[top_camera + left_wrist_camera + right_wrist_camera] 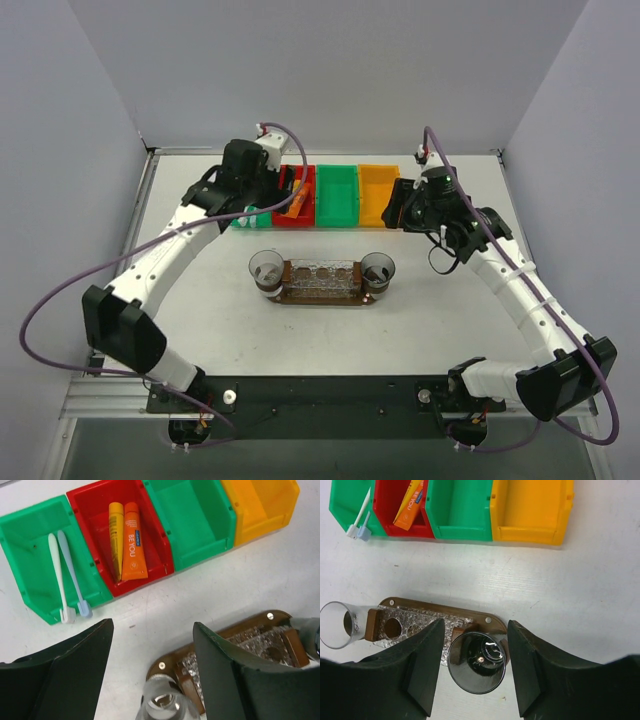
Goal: Prepare toiletry sets of a toothbrush and toothpaste on the tray
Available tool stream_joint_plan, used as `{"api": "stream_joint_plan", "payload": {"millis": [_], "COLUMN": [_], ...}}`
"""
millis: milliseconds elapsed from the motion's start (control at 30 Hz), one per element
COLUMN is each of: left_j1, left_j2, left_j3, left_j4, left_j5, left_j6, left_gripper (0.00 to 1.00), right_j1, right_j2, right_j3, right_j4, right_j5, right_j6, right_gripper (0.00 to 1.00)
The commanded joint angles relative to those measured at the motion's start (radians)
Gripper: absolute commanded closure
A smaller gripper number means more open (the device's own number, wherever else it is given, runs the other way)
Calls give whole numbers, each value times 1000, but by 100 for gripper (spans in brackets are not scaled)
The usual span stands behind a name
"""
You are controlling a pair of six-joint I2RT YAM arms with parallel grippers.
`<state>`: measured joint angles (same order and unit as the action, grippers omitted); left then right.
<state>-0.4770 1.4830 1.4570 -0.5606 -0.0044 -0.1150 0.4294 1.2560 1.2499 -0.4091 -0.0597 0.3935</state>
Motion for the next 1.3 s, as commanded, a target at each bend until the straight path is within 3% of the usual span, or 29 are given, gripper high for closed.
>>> {"api": "stream_joint_plan", "payload": {"millis": [0,100,367,633,1267], "left_j1": [8,21,29,26,55], "left_j2": [184,307,505,599,714], "left_j3": [188,291,394,398,421], "left_j4": [-24,-45,-47,-27,16], "left_j5": [-13,4,18,-29,4], "left_j6": [92,103,133,146,121], "left_gripper": [28,36,37,37,40], "right_j1": [-38,-73,-138,-152,-161], "right_j2": [-41,-66,-70,5,72], "right_j3": [45,43,59,114,172], "right_j4": [-7,-14,-54,-77,-112], "right_j5": [-15,-28,-51,-89,-94], "right_j6": [24,19,11,13,41], "right_gripper": [52,53,53,54,53]}}
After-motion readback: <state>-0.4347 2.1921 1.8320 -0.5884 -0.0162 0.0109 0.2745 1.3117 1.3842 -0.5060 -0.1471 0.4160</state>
